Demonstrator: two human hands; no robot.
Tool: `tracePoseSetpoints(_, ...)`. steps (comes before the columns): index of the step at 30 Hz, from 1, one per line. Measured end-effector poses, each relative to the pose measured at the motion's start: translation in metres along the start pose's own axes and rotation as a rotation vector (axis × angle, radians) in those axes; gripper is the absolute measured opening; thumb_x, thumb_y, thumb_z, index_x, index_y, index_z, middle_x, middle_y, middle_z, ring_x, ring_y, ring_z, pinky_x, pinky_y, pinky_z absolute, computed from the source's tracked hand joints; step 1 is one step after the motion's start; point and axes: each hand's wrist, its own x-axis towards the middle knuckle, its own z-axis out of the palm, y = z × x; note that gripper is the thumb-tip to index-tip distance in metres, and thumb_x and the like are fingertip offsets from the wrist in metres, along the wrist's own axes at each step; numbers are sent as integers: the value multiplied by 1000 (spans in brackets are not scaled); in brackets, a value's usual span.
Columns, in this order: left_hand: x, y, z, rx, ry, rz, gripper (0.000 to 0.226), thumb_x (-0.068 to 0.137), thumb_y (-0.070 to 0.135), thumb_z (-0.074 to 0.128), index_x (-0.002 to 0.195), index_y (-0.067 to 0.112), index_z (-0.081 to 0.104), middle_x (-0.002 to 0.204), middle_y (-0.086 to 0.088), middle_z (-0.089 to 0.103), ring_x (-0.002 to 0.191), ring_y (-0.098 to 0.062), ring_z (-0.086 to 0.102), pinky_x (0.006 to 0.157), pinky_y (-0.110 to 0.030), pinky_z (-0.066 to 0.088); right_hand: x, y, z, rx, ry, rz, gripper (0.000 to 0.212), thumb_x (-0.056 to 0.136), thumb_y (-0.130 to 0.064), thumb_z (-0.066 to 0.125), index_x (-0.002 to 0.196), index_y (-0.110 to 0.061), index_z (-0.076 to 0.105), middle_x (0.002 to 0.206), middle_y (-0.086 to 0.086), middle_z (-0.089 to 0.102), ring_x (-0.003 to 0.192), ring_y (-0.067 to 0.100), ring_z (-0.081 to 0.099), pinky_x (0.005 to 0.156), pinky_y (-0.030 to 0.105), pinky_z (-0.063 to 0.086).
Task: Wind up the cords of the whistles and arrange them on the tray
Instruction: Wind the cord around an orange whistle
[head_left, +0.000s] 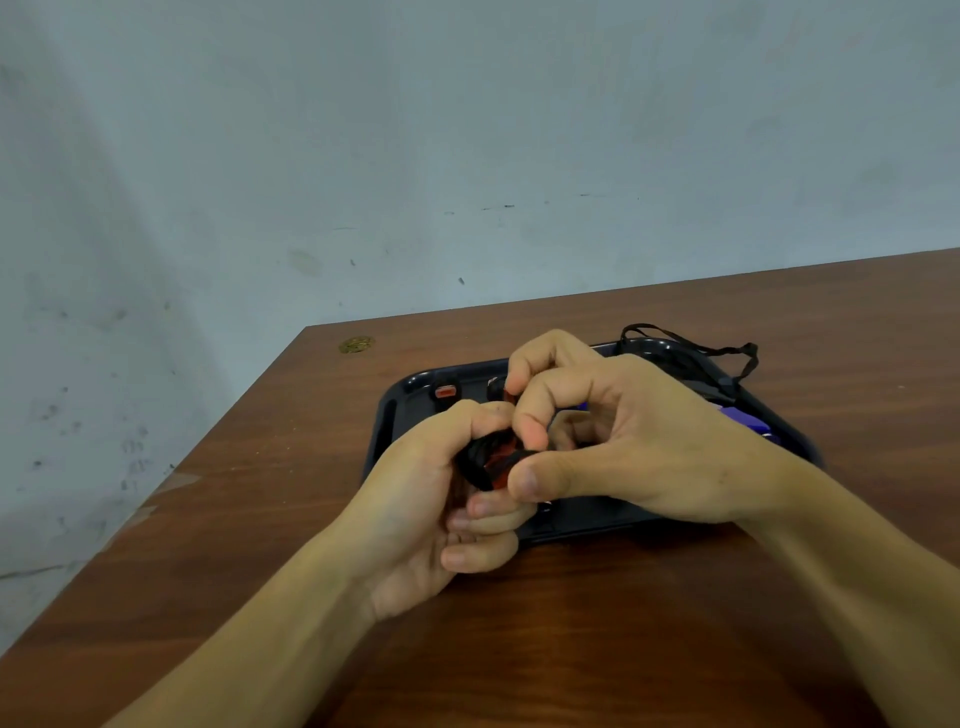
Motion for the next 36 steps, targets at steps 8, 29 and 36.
tracePoseSetpoints(8, 0, 2, -3, -236, -77, -107, 32, 92, 29, 53, 65, 15, 63, 51, 5, 31, 42, -4, 17, 28, -13, 20, 1, -2, 7, -55, 100, -139, 16, 79, -38, 75, 75, -32, 61, 93, -17, 56, 70, 6, 49, 64, 33, 46)
tracePoseSetpoints(29, 6, 3, 4, -516, 132, 44, 27, 87, 20, 51, 67, 6, 62, 51, 3, 29, 30, -5, 25, 22, -14, 26, 14, 16, 35, -92, 539, -269, 13, 84, -32, 72, 84, -20, 67, 83, -3, 69, 79, 23, 67, 70, 41, 55)
tracePoseSetpoints(36, 4, 6, 1, -579, 98, 86, 33, 90, 21, 46, 70, 1, 63, 50, 2, 30, 29, -6, 26, 24, -14, 27, 14, 23, 35, -222, 519, -323, 12, 89, -24, 70, 86, -13, 73, 99, -13, 71, 99, 18, 67, 80, 32, 53)
